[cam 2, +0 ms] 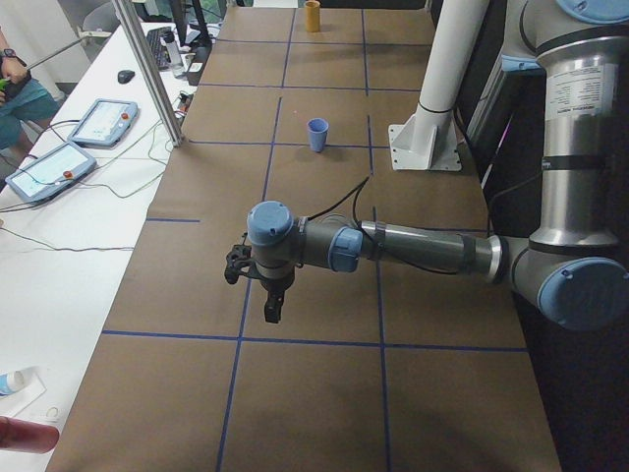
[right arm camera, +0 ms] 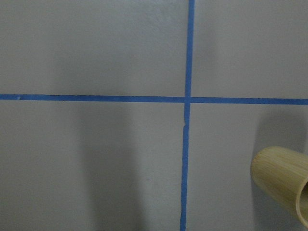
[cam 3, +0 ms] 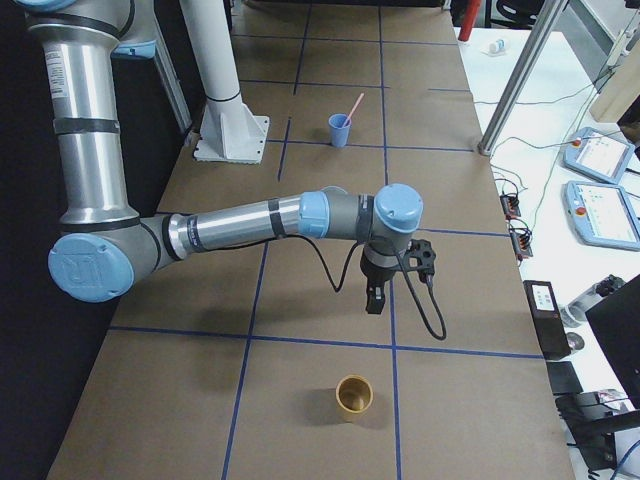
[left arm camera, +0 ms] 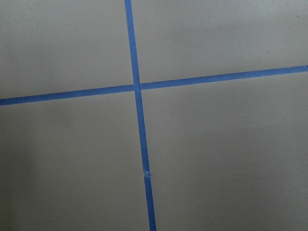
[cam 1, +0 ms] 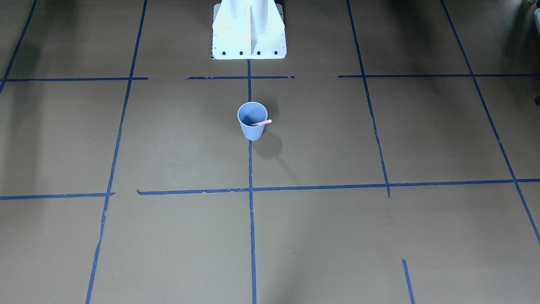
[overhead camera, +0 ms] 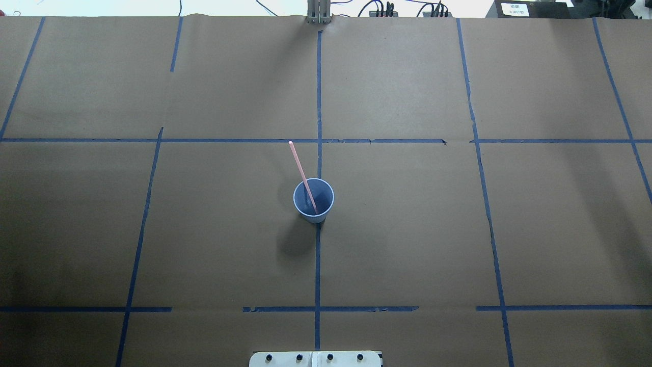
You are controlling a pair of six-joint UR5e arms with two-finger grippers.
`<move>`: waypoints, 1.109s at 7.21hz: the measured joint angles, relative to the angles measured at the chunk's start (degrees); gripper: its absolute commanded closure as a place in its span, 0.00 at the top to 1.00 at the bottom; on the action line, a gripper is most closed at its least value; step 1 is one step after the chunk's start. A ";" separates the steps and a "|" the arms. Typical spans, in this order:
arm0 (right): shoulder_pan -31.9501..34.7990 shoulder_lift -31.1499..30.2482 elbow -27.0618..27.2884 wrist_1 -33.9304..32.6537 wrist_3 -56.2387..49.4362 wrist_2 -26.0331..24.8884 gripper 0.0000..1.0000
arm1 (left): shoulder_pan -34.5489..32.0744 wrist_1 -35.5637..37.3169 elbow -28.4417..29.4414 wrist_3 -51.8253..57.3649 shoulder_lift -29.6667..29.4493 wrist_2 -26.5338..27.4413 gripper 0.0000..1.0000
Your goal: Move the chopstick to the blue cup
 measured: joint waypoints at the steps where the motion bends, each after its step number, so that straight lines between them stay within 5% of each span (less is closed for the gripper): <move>1: 0.88 -1.76 -2.57 4.25 -0.07 0.41 1.00 | -0.04 0.01 -0.05 -0.06 0.22 -0.03 1.00; 8: 3.27 -4.13 -4.32 10.40 0.57 4.09 1.00 | -0.46 0.43 1.33 2.23 1.77 0.12 1.00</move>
